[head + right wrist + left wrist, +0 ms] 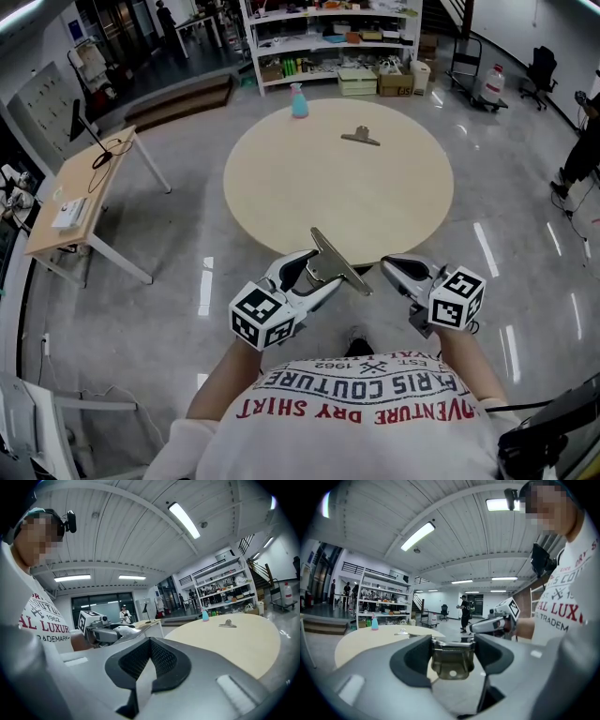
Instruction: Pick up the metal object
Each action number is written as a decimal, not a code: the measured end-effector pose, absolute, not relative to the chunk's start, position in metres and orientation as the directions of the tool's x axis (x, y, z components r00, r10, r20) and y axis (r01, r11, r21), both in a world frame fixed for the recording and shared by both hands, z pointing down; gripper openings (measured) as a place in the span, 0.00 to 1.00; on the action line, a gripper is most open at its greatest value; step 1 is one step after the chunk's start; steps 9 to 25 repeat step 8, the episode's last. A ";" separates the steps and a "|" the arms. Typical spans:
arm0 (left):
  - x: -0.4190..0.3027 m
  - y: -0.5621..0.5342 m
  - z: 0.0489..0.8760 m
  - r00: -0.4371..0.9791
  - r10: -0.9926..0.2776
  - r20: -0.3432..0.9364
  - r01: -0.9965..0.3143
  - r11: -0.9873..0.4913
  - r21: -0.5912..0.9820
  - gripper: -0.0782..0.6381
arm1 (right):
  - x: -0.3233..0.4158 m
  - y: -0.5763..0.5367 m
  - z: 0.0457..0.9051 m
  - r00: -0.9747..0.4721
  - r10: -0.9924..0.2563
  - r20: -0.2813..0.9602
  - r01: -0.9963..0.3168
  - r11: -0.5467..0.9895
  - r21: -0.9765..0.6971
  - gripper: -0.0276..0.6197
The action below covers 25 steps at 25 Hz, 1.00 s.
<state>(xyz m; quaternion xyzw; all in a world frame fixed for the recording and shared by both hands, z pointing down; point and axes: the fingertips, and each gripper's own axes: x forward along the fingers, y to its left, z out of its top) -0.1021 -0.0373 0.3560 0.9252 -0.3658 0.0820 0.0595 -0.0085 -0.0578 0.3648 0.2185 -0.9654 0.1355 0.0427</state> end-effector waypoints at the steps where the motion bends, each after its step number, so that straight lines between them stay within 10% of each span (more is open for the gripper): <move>1: -0.103 -0.037 0.356 0.718 -0.668 0.196 -0.687 -0.725 0.050 0.50 | -0.009 -0.057 0.364 -0.901 -0.409 0.143 -0.433 0.868 -0.242 0.04; 25: -0.103 -0.035 0.356 0.713 -0.673 0.197 -0.695 -0.715 0.070 0.50 | -0.009 -0.052 0.363 -0.903 -0.400 0.157 -0.428 0.872 -0.239 0.04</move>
